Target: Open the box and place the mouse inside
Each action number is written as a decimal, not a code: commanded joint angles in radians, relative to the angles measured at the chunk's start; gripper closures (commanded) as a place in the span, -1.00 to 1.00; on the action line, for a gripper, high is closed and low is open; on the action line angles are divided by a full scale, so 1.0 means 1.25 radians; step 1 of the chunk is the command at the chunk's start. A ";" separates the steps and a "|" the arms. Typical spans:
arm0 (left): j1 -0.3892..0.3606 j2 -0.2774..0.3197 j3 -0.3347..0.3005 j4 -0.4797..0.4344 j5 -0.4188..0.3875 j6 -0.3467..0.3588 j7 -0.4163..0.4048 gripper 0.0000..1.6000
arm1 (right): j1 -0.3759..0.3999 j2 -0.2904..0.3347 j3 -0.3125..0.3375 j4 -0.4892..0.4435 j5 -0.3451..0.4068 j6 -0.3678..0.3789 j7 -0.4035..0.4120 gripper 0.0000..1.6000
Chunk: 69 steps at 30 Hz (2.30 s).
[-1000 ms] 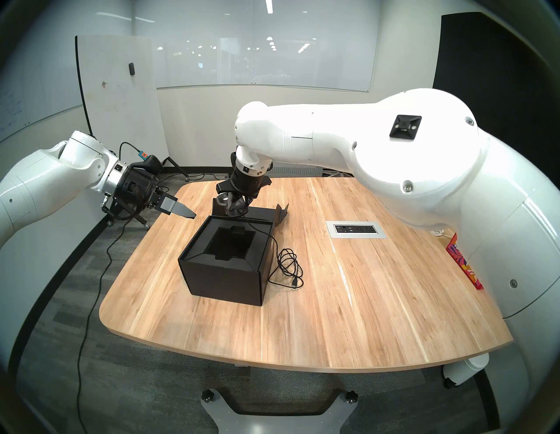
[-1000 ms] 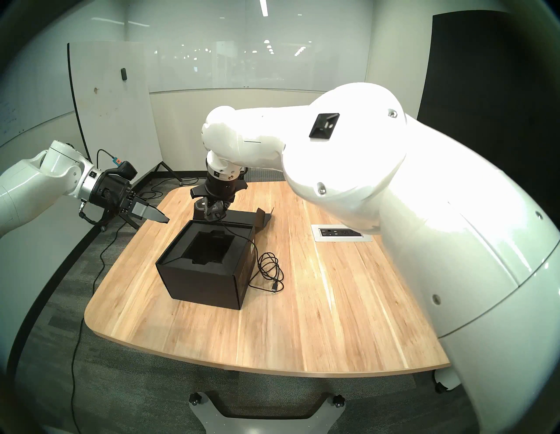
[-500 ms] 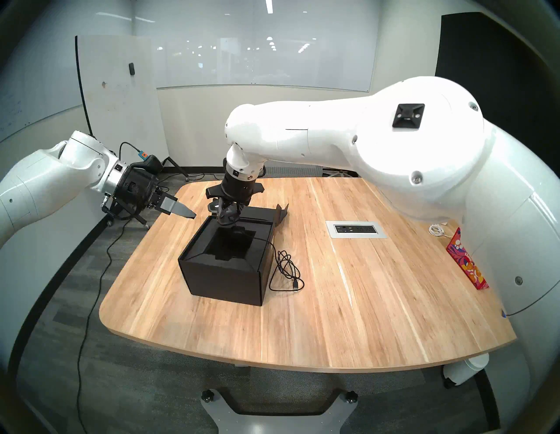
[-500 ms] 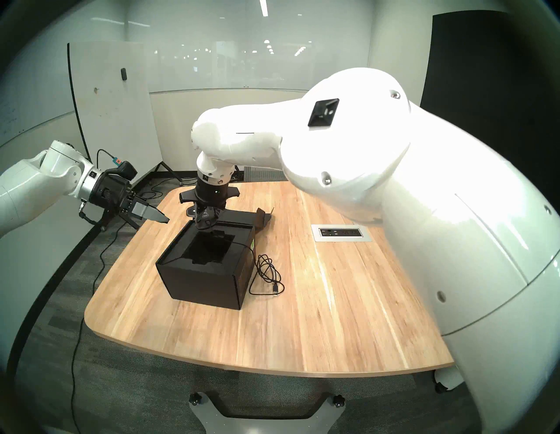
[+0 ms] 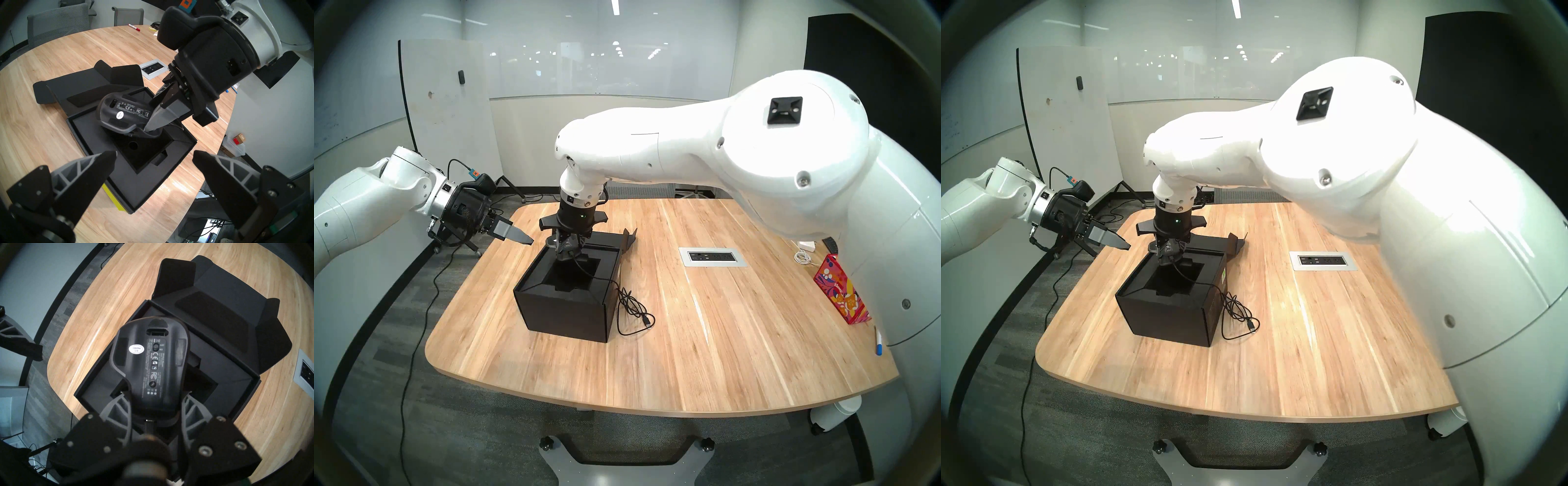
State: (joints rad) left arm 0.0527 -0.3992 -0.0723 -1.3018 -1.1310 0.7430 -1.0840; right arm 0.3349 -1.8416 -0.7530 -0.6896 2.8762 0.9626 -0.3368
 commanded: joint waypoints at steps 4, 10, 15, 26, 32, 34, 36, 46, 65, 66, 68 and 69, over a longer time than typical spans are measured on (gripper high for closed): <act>-0.016 -0.001 -0.011 0.001 -0.004 -0.002 -0.020 -1.00 | 0.019 0.038 0.062 -0.006 0.003 -0.002 -0.072 1.00; -0.016 -0.001 -0.010 0.001 -0.004 -0.002 -0.021 -1.00 | 0.000 0.055 0.127 -0.020 0.003 -0.002 -0.138 1.00; -0.016 -0.002 -0.010 0.002 -0.003 -0.003 -0.022 -1.00 | -0.021 0.075 0.192 -0.039 0.003 -0.002 -0.209 1.00; -0.017 -0.002 -0.009 0.002 -0.003 -0.003 -0.023 -1.00 | -0.075 0.111 0.304 -0.067 0.003 -0.002 -0.330 1.00; -0.017 -0.002 -0.009 0.002 -0.003 -0.003 -0.024 -1.00 | -0.106 0.134 0.370 -0.097 0.003 -0.007 -0.406 1.00; -0.017 -0.002 -0.009 0.003 -0.003 -0.003 -0.024 -1.00 | -0.114 0.139 0.388 -0.103 0.003 -0.014 -0.428 1.00; -0.018 -0.002 -0.008 0.003 -0.003 -0.003 -0.024 -1.00 | -0.124 0.144 0.407 -0.109 0.003 -0.021 -0.451 1.00; -0.018 -0.002 -0.007 0.003 -0.002 -0.003 -0.025 -1.00 | -0.160 0.154 0.475 -0.120 0.003 -0.042 -0.528 1.00; -0.020 -0.002 -0.005 0.003 -0.003 -0.004 -0.024 -1.00 | -0.191 0.167 0.516 -0.135 0.003 -0.065 -0.564 1.00; -0.020 -0.002 -0.005 0.003 -0.004 -0.004 -0.024 -1.00 | -0.194 0.168 0.520 -0.135 0.003 -0.065 -0.569 1.00; -0.020 -0.002 -0.005 0.003 -0.004 -0.004 -0.024 -1.00 | -0.196 0.168 0.523 -0.134 0.003 -0.065 -0.572 0.88; -0.020 -0.002 -0.005 0.003 -0.004 -0.004 -0.024 -1.00 | -0.196 0.168 0.523 -0.134 0.003 -0.065 -0.572 0.88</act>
State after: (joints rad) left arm 0.0475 -0.3997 -0.0649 -1.2991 -1.1303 0.7405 -1.0871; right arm 0.0828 -1.6382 -0.1211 -0.8599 2.8803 0.8818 -0.9474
